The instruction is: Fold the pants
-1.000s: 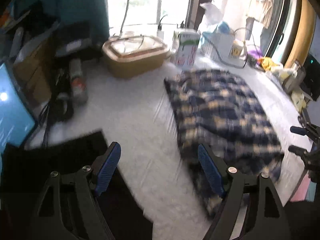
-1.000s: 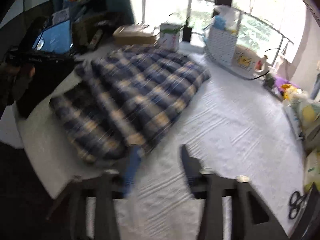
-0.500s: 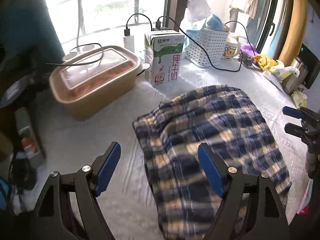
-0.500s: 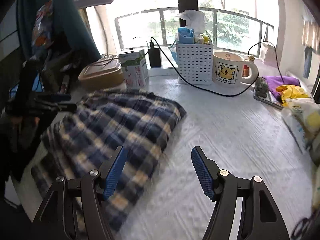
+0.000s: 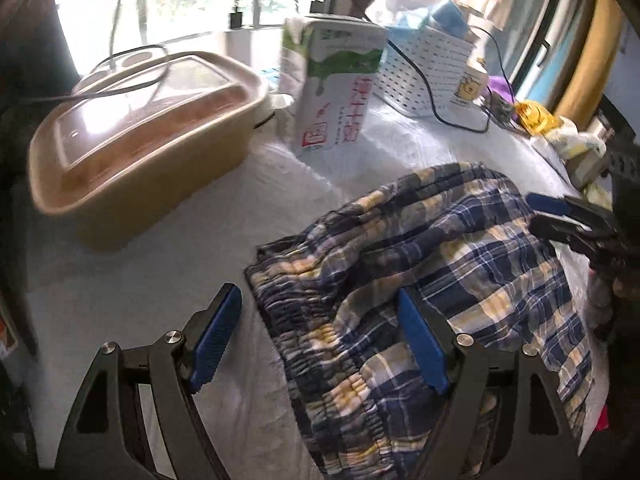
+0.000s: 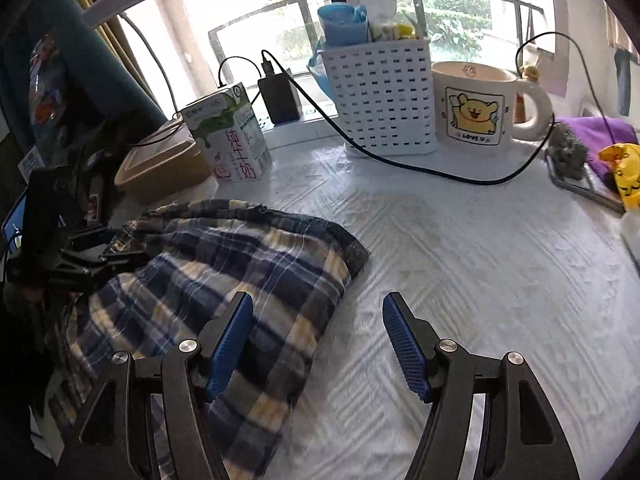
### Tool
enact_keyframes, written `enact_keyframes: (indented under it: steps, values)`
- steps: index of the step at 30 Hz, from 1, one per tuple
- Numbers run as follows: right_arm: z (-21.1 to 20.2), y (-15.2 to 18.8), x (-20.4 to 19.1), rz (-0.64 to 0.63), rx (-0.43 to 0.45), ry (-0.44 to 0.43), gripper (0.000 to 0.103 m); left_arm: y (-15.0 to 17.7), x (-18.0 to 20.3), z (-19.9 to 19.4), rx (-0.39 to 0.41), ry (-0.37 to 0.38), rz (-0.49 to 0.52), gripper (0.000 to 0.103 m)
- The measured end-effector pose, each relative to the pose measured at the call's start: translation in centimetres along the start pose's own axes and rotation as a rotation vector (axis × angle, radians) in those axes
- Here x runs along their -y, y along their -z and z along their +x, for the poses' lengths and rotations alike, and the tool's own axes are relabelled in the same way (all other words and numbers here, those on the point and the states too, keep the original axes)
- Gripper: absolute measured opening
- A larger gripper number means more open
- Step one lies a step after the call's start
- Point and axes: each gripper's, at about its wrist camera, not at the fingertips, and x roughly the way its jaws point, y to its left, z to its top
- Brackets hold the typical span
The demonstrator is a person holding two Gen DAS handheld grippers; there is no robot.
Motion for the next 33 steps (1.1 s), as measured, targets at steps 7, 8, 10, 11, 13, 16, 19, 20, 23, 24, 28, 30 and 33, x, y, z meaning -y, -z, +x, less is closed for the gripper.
enact_keyframes:
  steps: [7, 8, 10, 11, 13, 16, 19, 20, 23, 24, 28, 30, 33]
  values:
    - [1.2, -0.6, 0.4, 0.019, -0.015, -0.052, 0.069, -0.7, 0.8, 0.6, 0.03, 0.031, 0.037, 0.059]
    - [1.2, -0.7, 0.5, 0.022, -0.013, -0.056, 0.069, -0.8, 0.7, 0.6, 0.033, 0.032, 0.036, 0.047]
    - [1.5, -0.9, 0.6, 0.033, -0.013, -0.089, 0.069, -0.8, 0.7, 0.6, 0.032, 0.073, 0.019, 0.034]
    - [1.5, -0.9, 0.7, 0.036, -0.012, -0.098, 0.069, -0.7, 0.8, 0.5, 0.037, 0.076, 0.015, 0.034]
    - [1.8, -1.1, 0.6, 0.041, -0.012, -0.126, 0.063, -0.5, 1.1, 0.5, 0.051, 0.061, 0.024, 0.032]
    - [2.1, -1.3, 0.7, 0.057, -0.016, -0.149, 0.053, -0.5, 1.2, 0.5, 0.06, 0.052, 0.015, 0.032]
    - [2.4, -1.5, 1.1, 0.083, -0.017, -0.166, 0.049, -0.5, 1.0, 0.7, 0.062, 0.059, 0.006, 0.034]
    - [2.3, -1.5, 1.1, 0.085, -0.017, -0.167, 0.049, -0.6, 1.1, 0.8, 0.061, 0.057, 0.012, 0.034]
    - [2.5, -1.6, 0.5, 0.065, -0.023, -0.143, 0.036, -0.3, 1.4, 0.6, 0.059, 0.031, 0.019, 0.031]
    - [2.6, -1.6, 0.3, 0.053, -0.026, -0.144, 0.031, -0.3, 1.7, 0.4, 0.065, 0.023, 0.023, 0.028]
    - [2.1, -1.5, -1.8, -0.023, 0.003, -0.096, 0.018, 0.0, 2.0, -1.0, 0.101, 0.025, 0.016, 0.024]
    - [1.5, -1.5, -2.5, -0.034, 0.023, -0.076, 0.018, 0.2, 2.1, -2.1, 0.125, 0.028, 0.015, 0.024]
    - [0.0, -1.5, -3.5, -0.061, 0.065, -0.054, 0.018, 0.6, 2.2, -3.9, 0.167, 0.018, 0.017, 0.024]
